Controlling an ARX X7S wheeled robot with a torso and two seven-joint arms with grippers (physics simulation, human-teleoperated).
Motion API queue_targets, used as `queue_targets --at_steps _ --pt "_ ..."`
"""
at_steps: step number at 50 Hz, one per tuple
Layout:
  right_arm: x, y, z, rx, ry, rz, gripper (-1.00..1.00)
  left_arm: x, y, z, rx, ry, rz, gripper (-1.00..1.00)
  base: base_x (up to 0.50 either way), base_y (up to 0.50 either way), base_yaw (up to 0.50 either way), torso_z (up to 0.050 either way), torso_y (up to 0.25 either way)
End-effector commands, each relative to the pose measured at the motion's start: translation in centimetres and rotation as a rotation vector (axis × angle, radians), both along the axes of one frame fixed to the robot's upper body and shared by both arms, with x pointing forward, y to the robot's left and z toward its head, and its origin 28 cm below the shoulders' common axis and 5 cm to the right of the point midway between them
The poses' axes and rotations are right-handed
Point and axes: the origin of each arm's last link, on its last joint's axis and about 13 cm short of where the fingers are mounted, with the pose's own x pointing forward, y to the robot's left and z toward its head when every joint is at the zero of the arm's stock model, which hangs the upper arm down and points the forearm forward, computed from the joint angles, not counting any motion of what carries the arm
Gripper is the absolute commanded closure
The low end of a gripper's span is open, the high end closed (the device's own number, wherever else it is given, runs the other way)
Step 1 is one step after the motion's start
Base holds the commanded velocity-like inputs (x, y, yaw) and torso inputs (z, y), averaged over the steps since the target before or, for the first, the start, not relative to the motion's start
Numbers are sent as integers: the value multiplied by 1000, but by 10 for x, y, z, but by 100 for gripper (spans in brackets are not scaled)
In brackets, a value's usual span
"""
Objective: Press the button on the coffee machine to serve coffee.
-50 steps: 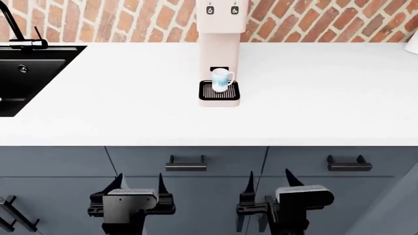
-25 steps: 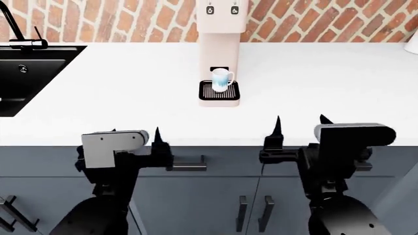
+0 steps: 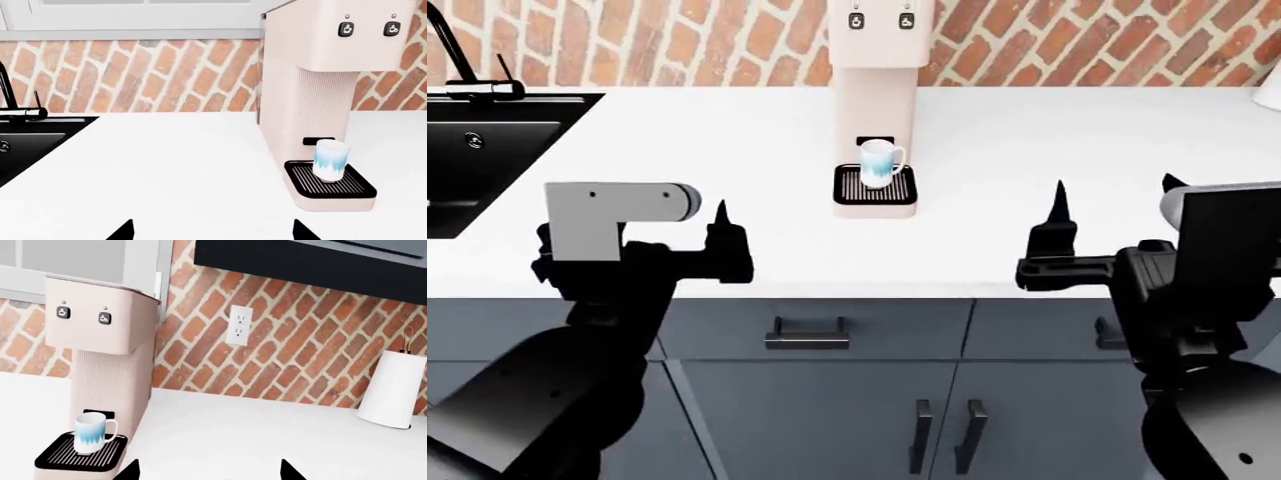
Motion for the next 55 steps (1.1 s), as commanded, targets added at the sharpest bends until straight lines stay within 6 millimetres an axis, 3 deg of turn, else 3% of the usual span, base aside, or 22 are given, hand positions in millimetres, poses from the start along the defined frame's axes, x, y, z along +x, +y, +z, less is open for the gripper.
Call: queue_targets --at_steps 1,55 --pt "-4 -5 -3 3 5 -16 -100 3 10 0 18 11 30 -100 0 0 0 0 0" --pt "-6 -6 -22 17 69 3 -100 -2 13 -16 20 23 46 -100 295 0 0 0 0"
